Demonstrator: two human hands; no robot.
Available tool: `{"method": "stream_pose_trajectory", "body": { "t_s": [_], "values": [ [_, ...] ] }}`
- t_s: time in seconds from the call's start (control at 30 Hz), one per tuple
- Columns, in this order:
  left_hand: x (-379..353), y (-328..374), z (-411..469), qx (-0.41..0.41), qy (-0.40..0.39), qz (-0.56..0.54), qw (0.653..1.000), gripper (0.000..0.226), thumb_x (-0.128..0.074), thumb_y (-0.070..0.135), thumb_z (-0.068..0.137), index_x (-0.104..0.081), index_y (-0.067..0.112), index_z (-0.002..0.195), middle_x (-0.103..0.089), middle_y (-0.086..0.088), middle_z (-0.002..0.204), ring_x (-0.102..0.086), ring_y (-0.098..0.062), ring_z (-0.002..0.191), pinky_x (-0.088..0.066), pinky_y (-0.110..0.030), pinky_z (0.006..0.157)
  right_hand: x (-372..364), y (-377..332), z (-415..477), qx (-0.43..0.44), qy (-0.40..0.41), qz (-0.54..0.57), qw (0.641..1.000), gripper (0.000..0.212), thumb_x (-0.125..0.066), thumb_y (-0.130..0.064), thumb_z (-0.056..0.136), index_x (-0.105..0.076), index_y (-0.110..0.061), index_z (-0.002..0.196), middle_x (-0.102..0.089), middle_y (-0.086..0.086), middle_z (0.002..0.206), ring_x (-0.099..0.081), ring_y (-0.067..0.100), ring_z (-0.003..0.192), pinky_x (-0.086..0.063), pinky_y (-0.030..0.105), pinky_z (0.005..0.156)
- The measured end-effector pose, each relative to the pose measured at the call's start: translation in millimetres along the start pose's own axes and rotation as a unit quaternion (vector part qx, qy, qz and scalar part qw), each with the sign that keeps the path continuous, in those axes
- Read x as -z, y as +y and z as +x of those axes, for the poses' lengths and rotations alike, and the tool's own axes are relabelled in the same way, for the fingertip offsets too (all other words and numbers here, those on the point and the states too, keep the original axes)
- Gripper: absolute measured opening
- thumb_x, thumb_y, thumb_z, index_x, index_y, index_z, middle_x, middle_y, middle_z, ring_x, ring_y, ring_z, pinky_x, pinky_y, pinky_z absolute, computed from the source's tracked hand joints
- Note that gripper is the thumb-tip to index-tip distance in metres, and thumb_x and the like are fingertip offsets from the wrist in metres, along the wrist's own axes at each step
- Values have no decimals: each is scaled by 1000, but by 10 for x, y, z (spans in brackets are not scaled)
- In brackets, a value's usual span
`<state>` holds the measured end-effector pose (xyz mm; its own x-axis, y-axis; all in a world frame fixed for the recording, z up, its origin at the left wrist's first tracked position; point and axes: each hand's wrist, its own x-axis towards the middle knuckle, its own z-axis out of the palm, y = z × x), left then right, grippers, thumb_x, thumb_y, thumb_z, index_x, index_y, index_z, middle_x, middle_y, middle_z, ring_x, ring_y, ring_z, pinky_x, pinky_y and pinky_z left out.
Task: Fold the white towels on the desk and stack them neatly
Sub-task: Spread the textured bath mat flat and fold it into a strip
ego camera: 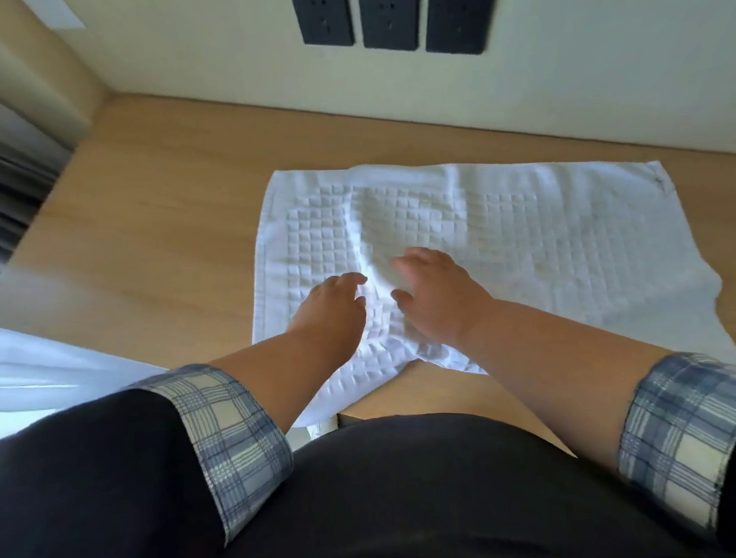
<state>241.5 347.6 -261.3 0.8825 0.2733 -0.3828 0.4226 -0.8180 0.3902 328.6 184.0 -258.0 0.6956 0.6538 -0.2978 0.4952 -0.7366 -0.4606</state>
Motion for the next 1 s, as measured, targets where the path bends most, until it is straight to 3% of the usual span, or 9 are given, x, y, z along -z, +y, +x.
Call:
{"method": "stream_pose_trajectory", "body": {
  "t_s": [0.1,0.23,0.37,0.47,0.67,0.73,0.83,0.93,1.0],
  "values": [
    [155,-546,57,5,-30,69,997,54,-40,36,103,-22,27,153,-28,-2,157,-30,-24,141,-33,-43,110,-183,-535,423,8,-25,-32,999,54,-49,-41,98,-38,-24,148,-19,8,163,-17,29,149,-20,51,118],
    [273,-1202,314,-73,-140,260,953,73,-28,55,102,14,28,155,16,-7,164,2,-30,151,-17,-48,120,-384,-915,972,-129,-120,-66,982,67,-42,-60,96,-20,-34,153,9,9,166,2,39,151,-9,66,116],
    [360,-1634,677,-134,-148,318,927,70,-23,53,102,20,30,153,28,-8,160,13,-32,150,-9,-52,120,-531,-1006,1359,-209,-156,-68,963,83,-49,-61,94,4,-42,156,27,3,162,18,43,148,-6,67,116],
    [502,-1804,1038,-145,-129,312,930,69,-28,44,103,19,33,153,29,-8,159,14,-31,150,-7,-52,119,-618,-1076,1630,-235,-118,-68,962,93,-53,-63,91,14,-45,153,31,2,161,23,44,146,-1,67,116],
    [821,-1918,1566,-134,-130,287,940,70,-36,28,99,6,34,155,22,-7,162,11,-29,151,-7,-49,120,-678,-1176,2059,-268,-74,-30,960,100,-59,-69,83,9,-46,153,28,2,162,25,41,146,5,68,114],
    [928,-1867,1638,-142,-104,269,947,61,-38,25,96,-16,28,153,-3,-11,164,-11,-31,149,-20,-48,117,-703,-1204,2095,-255,-37,-32,966,96,-56,-69,84,3,-43,155,26,2,163,25,38,147,9,65,114],
    [1072,-1698,1759,-172,-10,213,962,48,-41,20,93,-39,21,141,-43,-6,141,-43,-27,125,-37,-42,102,-803,-1214,2014,-219,40,-47,974,83,-47,-68,89,-6,-39,155,20,1,164,27,30,148,16,59,113],
    [1210,-1503,2082,-183,35,90,978,51,-40,25,99,-28,23,149,-36,-3,150,-34,-25,136,-31,-42,109,-971,-1194,1912,-213,21,-52,975,82,-39,-69,91,1,-39,156,22,1,164,29,27,147,17,57,116],
    [1254,-1366,2350,-203,-4,32,979,59,-39,33,102,-15,23,156,-24,-3,160,-22,-24,146,-24,-42,117,-1069,-1166,1877,-213,4,-68,975,85,-29,-74,88,13,-40,154,27,1,162,31,27,146,16,57,117]
  ]
}}
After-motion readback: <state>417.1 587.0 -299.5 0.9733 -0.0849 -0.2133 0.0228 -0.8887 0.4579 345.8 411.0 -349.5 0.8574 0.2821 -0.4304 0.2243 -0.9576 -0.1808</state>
